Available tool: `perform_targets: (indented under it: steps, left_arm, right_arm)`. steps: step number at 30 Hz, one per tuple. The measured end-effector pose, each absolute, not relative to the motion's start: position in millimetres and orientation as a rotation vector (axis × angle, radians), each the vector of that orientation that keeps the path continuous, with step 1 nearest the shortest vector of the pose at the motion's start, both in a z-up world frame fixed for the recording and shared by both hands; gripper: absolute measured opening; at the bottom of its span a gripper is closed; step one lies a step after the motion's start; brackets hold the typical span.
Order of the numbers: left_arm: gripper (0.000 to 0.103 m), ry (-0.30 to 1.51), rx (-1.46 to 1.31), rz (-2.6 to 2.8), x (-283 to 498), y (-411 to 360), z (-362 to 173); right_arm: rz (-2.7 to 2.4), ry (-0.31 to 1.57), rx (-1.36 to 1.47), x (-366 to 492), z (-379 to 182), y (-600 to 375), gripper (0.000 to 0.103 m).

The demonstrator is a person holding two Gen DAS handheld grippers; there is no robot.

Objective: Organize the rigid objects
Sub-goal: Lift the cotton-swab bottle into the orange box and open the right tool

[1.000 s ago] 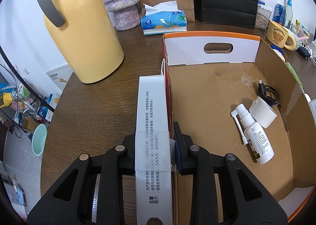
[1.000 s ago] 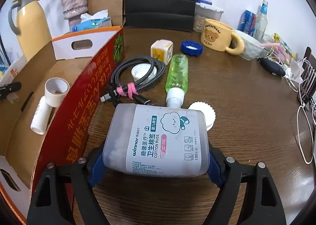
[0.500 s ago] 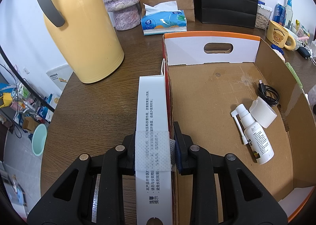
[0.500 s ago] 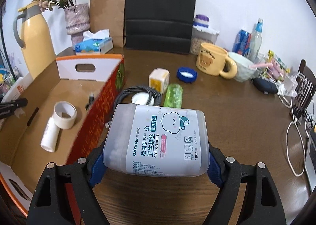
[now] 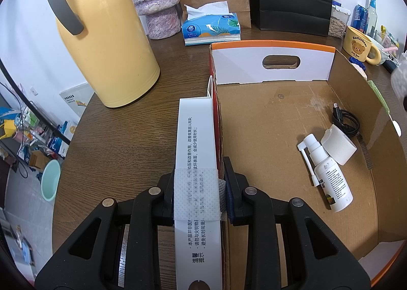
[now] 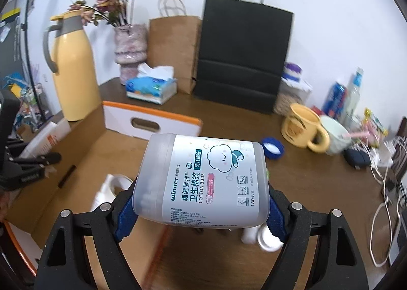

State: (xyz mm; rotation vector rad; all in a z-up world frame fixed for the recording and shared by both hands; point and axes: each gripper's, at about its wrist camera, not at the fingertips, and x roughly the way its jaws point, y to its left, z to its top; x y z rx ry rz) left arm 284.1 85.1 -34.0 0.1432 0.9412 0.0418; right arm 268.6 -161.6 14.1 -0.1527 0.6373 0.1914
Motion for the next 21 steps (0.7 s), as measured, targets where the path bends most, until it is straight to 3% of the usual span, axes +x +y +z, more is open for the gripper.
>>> perform_targets:
  steps: [21]
  left_arm:
    - [0.024,0.941,0.142,0.042,284.0,84.9,-34.2]
  right_arm:
    - [0.359,0.655,-0.259,305.9,8.8,-75.0,0.086]
